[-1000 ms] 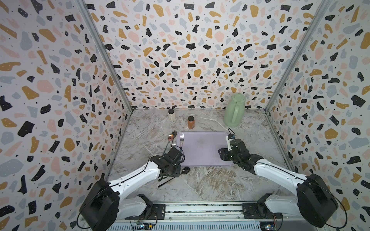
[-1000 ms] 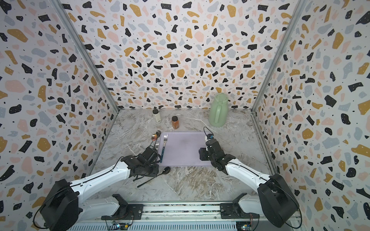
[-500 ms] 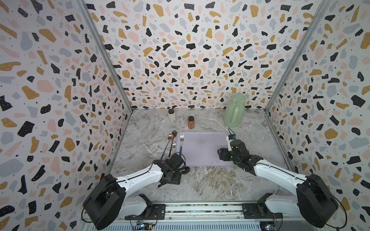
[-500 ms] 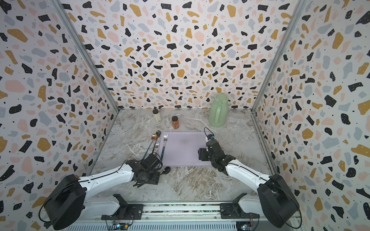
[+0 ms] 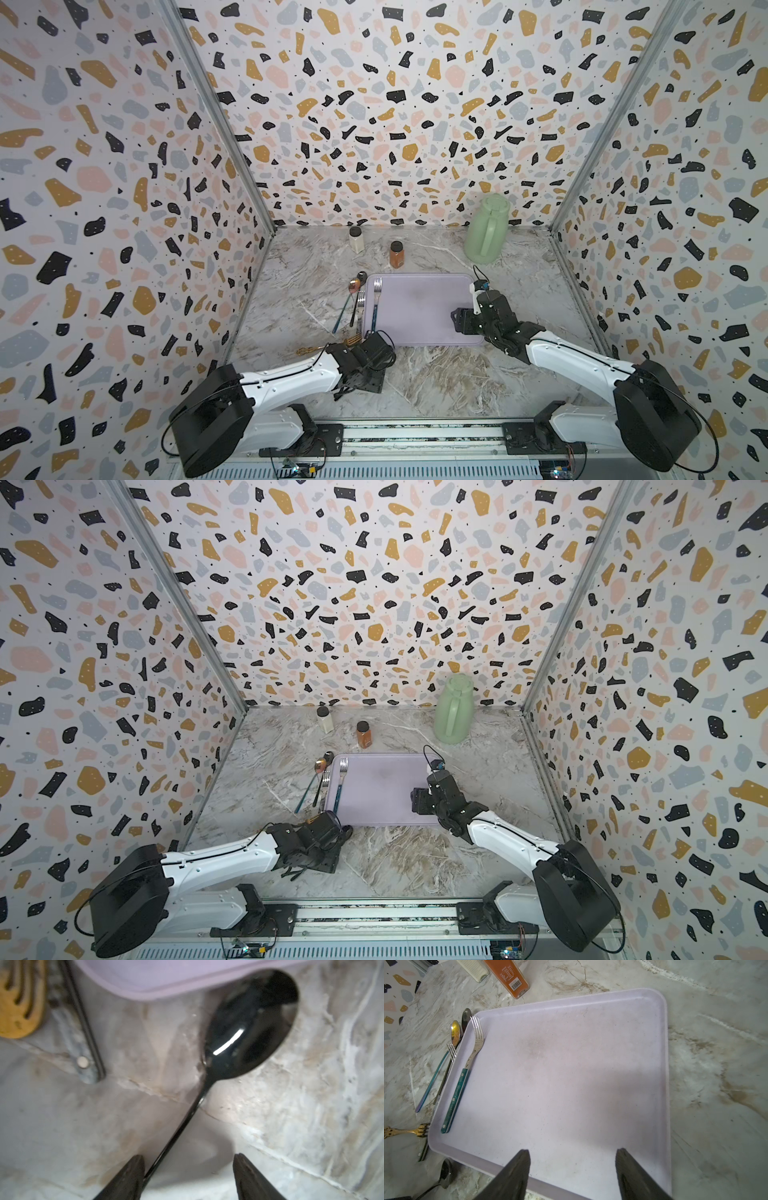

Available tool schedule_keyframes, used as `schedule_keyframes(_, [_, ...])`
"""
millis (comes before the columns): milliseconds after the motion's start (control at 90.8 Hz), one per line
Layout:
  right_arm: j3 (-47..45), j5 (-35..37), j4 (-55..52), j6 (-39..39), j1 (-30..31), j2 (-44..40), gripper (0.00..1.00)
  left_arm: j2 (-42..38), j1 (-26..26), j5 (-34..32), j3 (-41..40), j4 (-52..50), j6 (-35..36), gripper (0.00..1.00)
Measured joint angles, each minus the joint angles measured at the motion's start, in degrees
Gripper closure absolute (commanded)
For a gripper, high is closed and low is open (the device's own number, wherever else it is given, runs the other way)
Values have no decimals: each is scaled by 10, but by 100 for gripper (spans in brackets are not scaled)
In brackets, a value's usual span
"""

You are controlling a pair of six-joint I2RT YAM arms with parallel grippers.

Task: Set the spoon and fork side by side
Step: Adjust the spoon at the center of the board.

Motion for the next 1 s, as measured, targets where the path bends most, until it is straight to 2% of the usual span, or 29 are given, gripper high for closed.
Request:
schedule_keyframes(209, [0,8,-11,21,0,0,34,6,-77,2,2,29,-40,34])
schedule_keyframes(363, [0,6,-33,49,0,-5,43,35,-114,3,16,67,-53,41])
schedule_keyframes(562, [0,-8,-62,85,11,-23,45,51,-150,17,25,116,-61,49])
schedule_keyframes(694, [1,-11,-83,108,46,-24,46,-9,-152,-18,25,85,-75,46])
schedule_keyframes(837, [15,-11,-99,122,110,-8,48,-101,-145,-81,37,0,-85,43])
schedule_keyframes(1002, [49,-5,-100,123,188,40,51,-195,-84,-119,56,-101,-85,41])
